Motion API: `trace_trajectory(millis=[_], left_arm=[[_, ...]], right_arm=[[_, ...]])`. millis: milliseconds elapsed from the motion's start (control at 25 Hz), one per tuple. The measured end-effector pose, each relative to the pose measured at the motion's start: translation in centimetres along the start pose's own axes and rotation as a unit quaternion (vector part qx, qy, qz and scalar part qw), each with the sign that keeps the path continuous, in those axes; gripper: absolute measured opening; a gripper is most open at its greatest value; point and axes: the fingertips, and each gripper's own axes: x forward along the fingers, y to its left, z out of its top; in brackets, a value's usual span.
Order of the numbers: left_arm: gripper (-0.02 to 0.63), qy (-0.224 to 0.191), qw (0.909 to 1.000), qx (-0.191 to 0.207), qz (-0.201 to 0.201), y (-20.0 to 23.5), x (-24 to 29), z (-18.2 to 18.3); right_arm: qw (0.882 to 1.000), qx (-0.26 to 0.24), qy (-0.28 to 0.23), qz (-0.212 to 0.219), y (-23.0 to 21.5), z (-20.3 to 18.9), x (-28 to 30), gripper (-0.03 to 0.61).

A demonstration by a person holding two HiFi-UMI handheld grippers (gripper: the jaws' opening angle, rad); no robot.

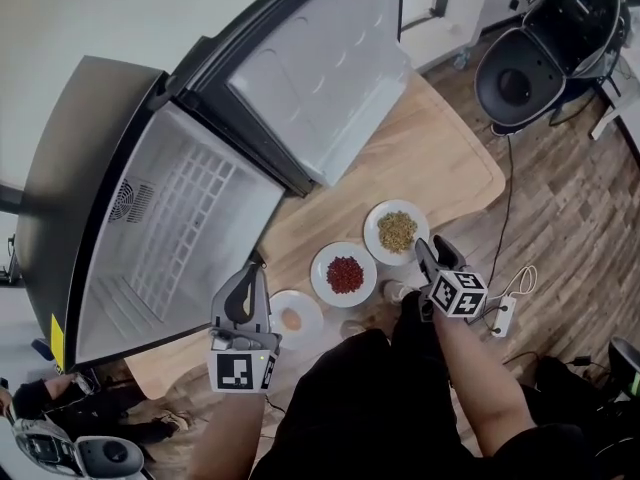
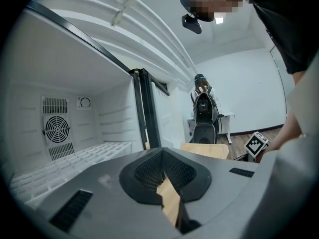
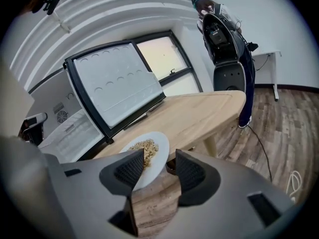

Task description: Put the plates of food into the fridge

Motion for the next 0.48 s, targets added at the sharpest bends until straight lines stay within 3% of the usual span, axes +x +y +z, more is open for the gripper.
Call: trace_trajectory(millis=[400, 480], left_arm=[[0.005, 0.017, 0.9998, -0.004, 0.007, 0.0, 0.6, -0.5], [0.004, 0.019, 0.9998, -0.004, 0.007, -0.1, 0.8, -0.4]], right_arm=[[0.998, 0.064, 0.017, 0.013, -0.8, -1.5, 1.9, 0.195], [0.998, 0.062, 0.019, 0.023, -0.4, -1.3, 2.1, 0.144]])
